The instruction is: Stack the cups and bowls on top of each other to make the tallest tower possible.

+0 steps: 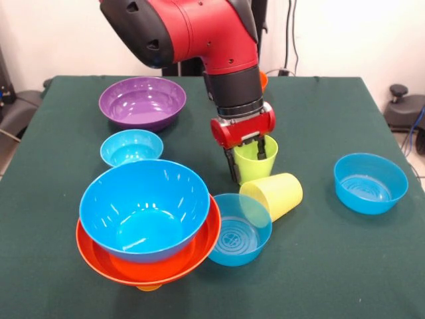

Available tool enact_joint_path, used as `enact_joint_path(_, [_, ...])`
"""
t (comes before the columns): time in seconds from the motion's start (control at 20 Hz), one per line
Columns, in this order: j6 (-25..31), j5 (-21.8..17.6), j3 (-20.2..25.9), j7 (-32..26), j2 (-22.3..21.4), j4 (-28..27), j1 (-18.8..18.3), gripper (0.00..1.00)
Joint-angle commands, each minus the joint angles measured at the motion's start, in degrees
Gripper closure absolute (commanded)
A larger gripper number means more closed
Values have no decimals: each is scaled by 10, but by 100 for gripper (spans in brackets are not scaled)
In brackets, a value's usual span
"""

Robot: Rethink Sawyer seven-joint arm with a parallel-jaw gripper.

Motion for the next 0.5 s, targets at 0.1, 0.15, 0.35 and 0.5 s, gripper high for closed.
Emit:
enact_joint_path(0.1, [30, 5, 12, -122, 15, 28, 12, 0])
enact_joint_path(0.15, [33, 12, 18, -128, 18, 29, 6, 0])
enact_joint_path(0.35, [51, 44, 43, -156, 35, 33, -24, 0])
enact_joint_path(0.5, [51, 52, 45, -150, 40, 34, -30, 0])
